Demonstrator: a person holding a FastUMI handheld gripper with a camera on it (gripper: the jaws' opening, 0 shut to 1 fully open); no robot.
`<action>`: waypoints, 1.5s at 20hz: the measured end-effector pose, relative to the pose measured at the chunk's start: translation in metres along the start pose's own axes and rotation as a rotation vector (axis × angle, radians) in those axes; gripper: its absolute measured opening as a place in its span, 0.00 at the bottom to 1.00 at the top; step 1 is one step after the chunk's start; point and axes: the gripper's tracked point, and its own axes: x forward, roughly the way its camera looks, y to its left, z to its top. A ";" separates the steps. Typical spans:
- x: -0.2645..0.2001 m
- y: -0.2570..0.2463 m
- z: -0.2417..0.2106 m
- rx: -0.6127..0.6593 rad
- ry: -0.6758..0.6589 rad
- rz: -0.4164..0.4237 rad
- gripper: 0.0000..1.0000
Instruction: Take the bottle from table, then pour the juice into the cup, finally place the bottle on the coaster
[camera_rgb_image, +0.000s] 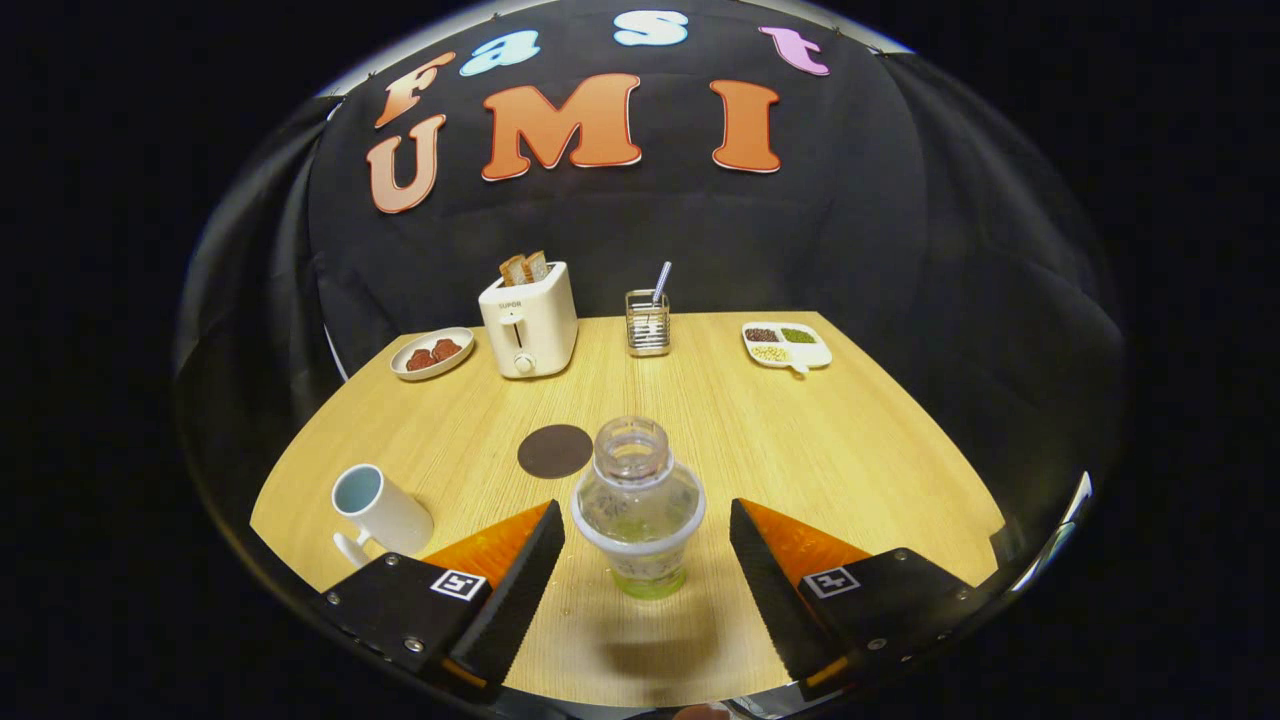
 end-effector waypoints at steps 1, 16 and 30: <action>0.003 0.000 -0.003 -0.004 0.000 0.000 0.99; 0.041 0.006 -0.032 0.046 0.044 -0.033 0.59; -0.008 0.068 0.031 -0.292 0.026 -0.132 0.55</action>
